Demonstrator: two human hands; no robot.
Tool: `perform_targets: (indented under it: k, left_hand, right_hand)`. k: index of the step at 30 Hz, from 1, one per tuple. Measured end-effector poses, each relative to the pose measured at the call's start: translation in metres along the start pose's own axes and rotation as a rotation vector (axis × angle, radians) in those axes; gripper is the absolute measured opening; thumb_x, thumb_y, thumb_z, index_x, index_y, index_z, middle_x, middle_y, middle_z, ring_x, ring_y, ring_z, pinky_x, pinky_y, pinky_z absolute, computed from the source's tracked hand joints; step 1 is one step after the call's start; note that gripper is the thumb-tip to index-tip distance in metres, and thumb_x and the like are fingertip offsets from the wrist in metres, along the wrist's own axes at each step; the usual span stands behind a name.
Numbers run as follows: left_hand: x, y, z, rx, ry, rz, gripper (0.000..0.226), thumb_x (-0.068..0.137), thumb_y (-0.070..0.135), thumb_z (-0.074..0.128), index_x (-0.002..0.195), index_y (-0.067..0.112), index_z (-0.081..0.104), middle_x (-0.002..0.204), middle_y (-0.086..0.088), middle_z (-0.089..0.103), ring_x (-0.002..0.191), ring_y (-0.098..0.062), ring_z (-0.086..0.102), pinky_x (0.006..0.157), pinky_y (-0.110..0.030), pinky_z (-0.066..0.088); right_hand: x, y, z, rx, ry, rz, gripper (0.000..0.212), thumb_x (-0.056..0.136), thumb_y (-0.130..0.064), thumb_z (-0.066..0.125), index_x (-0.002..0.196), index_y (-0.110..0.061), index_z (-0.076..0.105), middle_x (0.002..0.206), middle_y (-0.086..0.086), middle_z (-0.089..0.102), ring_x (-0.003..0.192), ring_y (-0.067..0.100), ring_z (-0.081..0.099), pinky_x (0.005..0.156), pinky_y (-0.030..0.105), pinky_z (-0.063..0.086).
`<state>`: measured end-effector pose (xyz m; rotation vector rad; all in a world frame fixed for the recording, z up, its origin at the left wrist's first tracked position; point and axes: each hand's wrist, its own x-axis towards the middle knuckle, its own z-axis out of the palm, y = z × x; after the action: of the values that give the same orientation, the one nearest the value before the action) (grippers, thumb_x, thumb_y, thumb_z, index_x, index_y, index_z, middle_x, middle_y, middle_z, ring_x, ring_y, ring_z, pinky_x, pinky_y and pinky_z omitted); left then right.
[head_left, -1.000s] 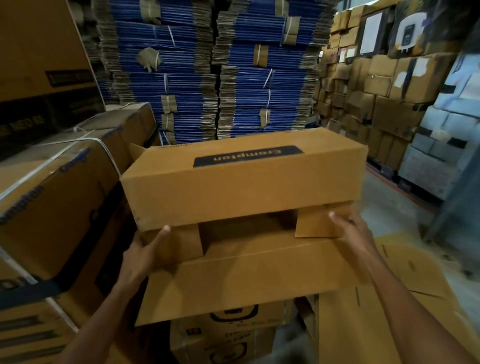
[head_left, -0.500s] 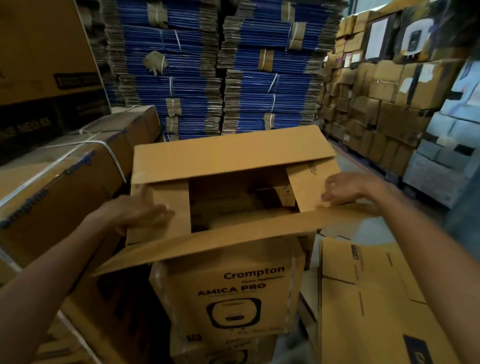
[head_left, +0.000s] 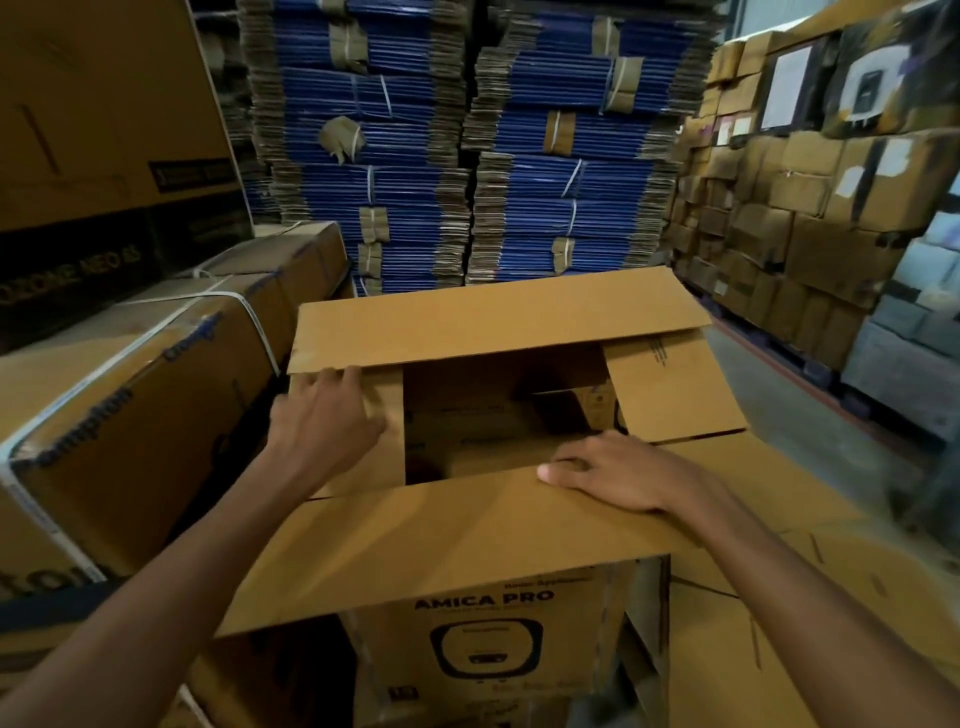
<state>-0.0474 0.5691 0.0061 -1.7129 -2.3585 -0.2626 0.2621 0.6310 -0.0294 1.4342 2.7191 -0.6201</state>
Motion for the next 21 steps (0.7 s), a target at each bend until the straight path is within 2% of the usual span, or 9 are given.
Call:
perform_targets:
  k: [2,3,4,6,9,14,16,18,21]
  left_hand:
    - [0.006,0.004,-0.011,-0.043,0.175,0.043,0.061,0.096,0.05,0.058,0.141,0.011,0.046,0.138,-0.02,0.056,0.129,-0.038,0.051,0.099,-0.056,0.05]
    - [0.012,0.004,-0.016,-0.066,0.236,0.06,0.066,0.097,0.049,0.057,0.148,0.01,0.04,0.147,-0.021,0.048,0.138,-0.038,0.044,0.106,-0.056,0.046]
    - [0.019,0.003,-0.02,-0.087,0.262,0.078,0.074,0.098,0.049,0.057,0.155,0.01,0.031,0.158,-0.021,0.036,0.148,-0.036,0.031,0.114,-0.056,0.037]
    - [0.034,0.001,-0.026,-0.142,0.279,0.121,0.084,0.098,0.05,0.057,0.162,0.013,0.015,0.168,-0.018,0.014,0.156,-0.034,0.011,0.122,-0.056,0.021]
    - [0.061,0.002,-0.025,-0.133,0.329,0.194,0.09,0.098,0.054,0.053,0.163,0.016,0.003,0.17,-0.016,-0.002,0.157,-0.032,-0.001,0.125,-0.057,0.012]
    - [0.106,0.013,-0.014,-0.109,0.217,0.162,0.099,0.096,0.067,0.046,0.162,0.018,-0.009,0.168,-0.013,-0.019,0.156,-0.034,-0.006,0.122,-0.063,0.011]
    - [0.117,0.016,-0.005,-0.077,0.148,0.145,0.102,0.095,0.071,0.044,0.161,0.019,-0.013,0.167,-0.013,-0.022,0.156,-0.036,-0.007,0.121,-0.065,0.01]
    - [0.126,0.017,0.006,-0.051,0.085,0.135,0.105,0.093,0.074,0.044,0.161,0.02,-0.015,0.167,-0.012,-0.022,0.155,-0.036,-0.01,0.12,-0.067,0.009]
    - [0.137,0.018,0.019,-0.034,0.022,0.137,0.11,0.089,0.076,0.049,0.161,0.021,-0.012,0.168,-0.013,-0.018,0.155,-0.037,-0.011,0.118,-0.07,0.006]
  right_hand:
    - [0.0,0.007,0.004,-0.002,0.035,0.001,0.063,0.096,-0.073,0.031,0.138,-0.035,0.058,0.131,-0.005,0.06,0.113,0.012,0.05,0.095,0.039,0.043]
    - [0.0,0.01,0.007,-0.001,0.044,0.002,0.066,0.094,-0.077,0.03,0.138,-0.036,0.058,0.131,-0.005,0.06,0.117,0.013,0.049,0.098,0.041,0.042]
    - [0.001,0.012,0.009,0.001,0.056,0.001,0.071,0.09,-0.081,0.028,0.137,-0.036,0.057,0.131,-0.004,0.061,0.12,0.014,0.049,0.1,0.043,0.042]
    - [0.004,0.015,0.014,0.004,0.086,-0.005,0.078,0.086,-0.086,0.027,0.136,-0.036,0.059,0.127,-0.004,0.064,0.117,0.014,0.053,0.1,0.044,0.044]
    - [0.006,0.017,0.019,0.016,0.15,-0.029,0.078,0.085,-0.086,0.028,0.132,-0.034,0.063,0.112,-0.005,0.069,0.101,0.01,0.062,0.091,0.039,0.051]
    - [0.007,0.017,0.026,-0.035,0.236,-0.027,0.067,0.091,-0.078,0.035,0.133,-0.033,0.063,0.108,-0.004,0.07,0.095,0.01,0.063,0.086,0.034,0.051]
    - [0.006,0.018,0.029,-0.056,0.287,-0.039,0.072,0.089,-0.082,0.029,0.128,-0.034,0.066,0.106,-0.007,0.071,0.092,0.007,0.063,0.085,0.032,0.05]
    - [0.007,0.019,0.034,-0.083,0.322,-0.052,0.077,0.086,-0.084,0.023,0.125,-0.033,0.066,0.111,-0.01,0.071,0.096,0.006,0.063,0.089,0.033,0.046]
    - [0.008,0.019,0.04,-0.122,0.338,-0.042,0.072,0.09,-0.08,0.023,0.127,-0.033,0.064,0.12,-0.013,0.067,0.104,0.006,0.06,0.097,0.033,0.039]
